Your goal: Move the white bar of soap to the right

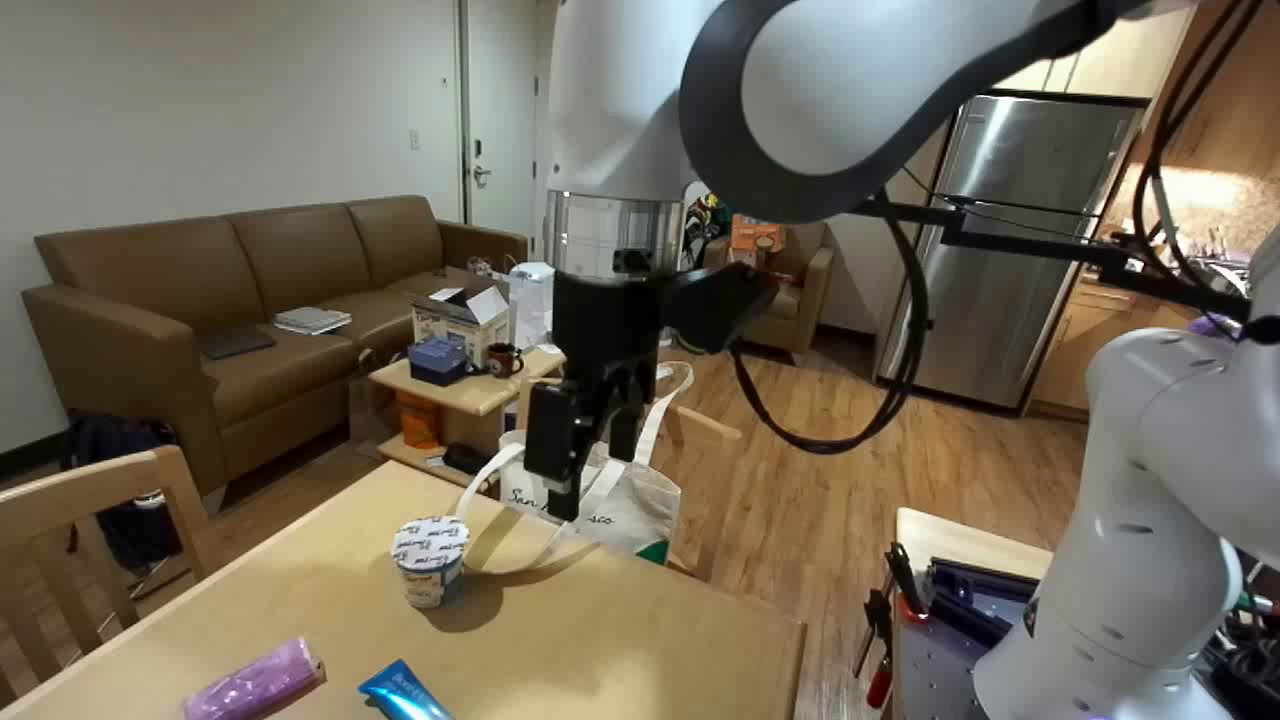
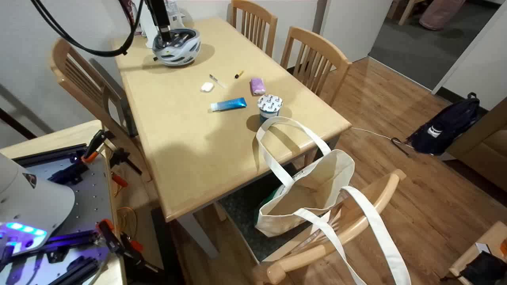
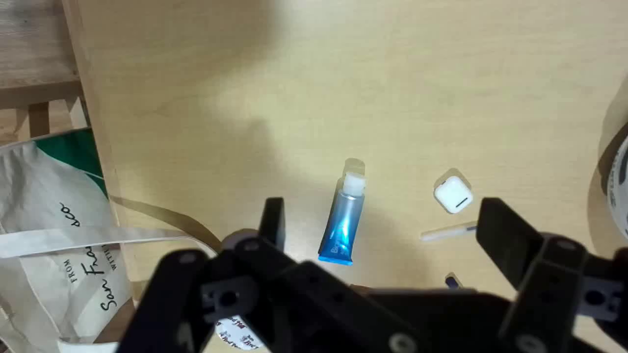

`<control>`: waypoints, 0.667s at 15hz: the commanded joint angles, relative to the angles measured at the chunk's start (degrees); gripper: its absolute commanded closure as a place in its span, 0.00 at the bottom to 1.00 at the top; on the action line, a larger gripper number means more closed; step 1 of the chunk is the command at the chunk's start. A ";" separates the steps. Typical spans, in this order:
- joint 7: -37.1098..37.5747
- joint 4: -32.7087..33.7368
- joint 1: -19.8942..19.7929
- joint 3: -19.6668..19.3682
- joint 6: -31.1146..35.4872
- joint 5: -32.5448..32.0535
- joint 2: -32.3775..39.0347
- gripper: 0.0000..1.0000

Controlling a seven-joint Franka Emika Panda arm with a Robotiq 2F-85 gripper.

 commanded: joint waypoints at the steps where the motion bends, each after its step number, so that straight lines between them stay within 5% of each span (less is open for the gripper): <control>1: 0.12 0.06 0.70 -0.69 -0.08 -0.18 0.04 0.00; 6: 0.12 0.06 0.70 -0.69 -0.08 -0.18 0.04 0.00; 7: 4.47 -1.91 0.14 0.35 7.37 -2.86 0.47 0.00; 10: -10.62 -1.63 2.60 -1.47 20.35 2.57 8.24 0.00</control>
